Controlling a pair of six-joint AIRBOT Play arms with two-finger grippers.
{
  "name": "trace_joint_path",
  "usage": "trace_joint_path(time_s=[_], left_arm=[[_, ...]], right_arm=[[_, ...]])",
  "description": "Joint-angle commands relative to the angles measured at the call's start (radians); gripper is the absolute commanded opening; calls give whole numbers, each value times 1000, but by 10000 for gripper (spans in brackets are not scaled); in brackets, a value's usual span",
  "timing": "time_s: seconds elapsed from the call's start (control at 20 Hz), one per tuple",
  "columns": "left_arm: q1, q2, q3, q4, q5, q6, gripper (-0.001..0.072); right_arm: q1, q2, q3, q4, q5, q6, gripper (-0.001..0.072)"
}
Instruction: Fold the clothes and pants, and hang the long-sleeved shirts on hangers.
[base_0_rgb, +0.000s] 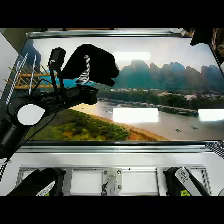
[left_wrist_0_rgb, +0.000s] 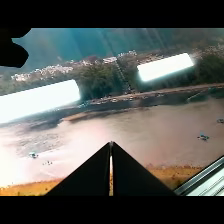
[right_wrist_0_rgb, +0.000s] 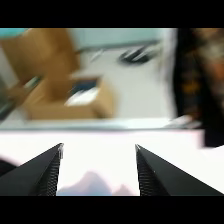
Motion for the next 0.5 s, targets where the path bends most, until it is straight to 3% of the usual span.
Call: trace_joint_path(time_s=[0.0, 0.25, 0.45], left_arm=[[0, 0, -2, -1, 0, 0, 11], [0, 0, -2, -1, 0, 0, 11], [0, 0, -2, -1, 1, 0, 11]], right_arm=[[312, -36, -71, -144, 232, -3, 492], [790, -37, -280, -393, 204, 27, 492], [999, -42, -367, -469, 155, 26, 492]])
